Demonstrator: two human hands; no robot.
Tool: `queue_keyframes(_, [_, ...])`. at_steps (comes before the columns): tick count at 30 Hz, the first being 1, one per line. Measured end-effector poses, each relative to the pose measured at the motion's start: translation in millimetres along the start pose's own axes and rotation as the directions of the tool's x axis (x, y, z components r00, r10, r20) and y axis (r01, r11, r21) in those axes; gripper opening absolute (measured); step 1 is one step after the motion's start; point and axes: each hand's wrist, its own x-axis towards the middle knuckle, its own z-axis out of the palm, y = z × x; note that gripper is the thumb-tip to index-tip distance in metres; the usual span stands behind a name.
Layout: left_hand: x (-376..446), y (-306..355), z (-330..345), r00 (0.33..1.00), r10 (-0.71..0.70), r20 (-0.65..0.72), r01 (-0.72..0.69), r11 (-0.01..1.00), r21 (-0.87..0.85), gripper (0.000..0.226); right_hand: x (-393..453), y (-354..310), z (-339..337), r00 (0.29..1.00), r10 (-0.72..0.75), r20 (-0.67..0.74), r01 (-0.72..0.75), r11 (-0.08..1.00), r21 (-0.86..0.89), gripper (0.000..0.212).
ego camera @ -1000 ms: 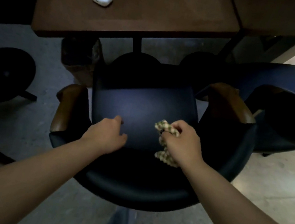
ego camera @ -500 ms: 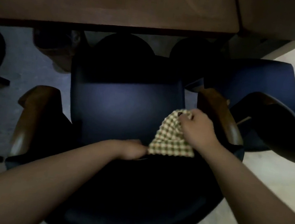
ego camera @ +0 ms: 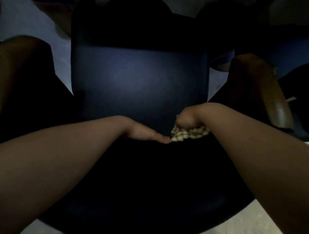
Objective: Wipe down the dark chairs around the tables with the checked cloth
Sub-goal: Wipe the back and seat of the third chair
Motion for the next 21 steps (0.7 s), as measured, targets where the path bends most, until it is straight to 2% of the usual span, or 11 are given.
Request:
queue_keyframes(3, [-8,0,5,0.999,-0.047,-0.011,0.047,0.999,-0.022,0.034,-10,0,0,0.999,0.008,-0.046,-0.007,0.999,0.034,0.042])
queue_keyframes(5, [-12,-3,12,0.994,-0.089,-0.069,0.090,0.996,0.018,0.035,-17,-1,7,0.999,0.016,-0.037,-0.015,1.000,0.027,0.043])
queue_keyframes(7, [-12,-13,22,0.981,-0.114,-0.158,0.132,0.985,0.110,0.045,-20,1,21,1.000,-0.022,-0.018,0.022,1.000,0.002,0.044])
queue_keyframes(9, [-14,-23,31,0.972,-0.133,-0.192,0.170,0.967,0.190,0.057,-24,-2,35,0.999,-0.046,0.000,0.046,0.999,-0.027,0.044])
queue_keyframes(15, [-10,-53,73,0.968,-0.212,-0.133,0.236,0.951,0.202,0.060,-25,4,87,0.989,-0.097,0.112,0.116,0.978,-0.175,0.049])
queue_keyframes(19, [-2,-67,82,0.968,-0.215,-0.132,0.234,0.960,0.151,0.130,-15,9,107,0.986,-0.101,0.129,0.119,0.984,-0.136,0.045])
queue_keyframes(21, [-1,-69,82,0.971,-0.202,-0.130,0.217,0.969,0.118,0.141,-12,11,107,0.989,-0.090,0.116,0.099,0.993,-0.068,0.043])
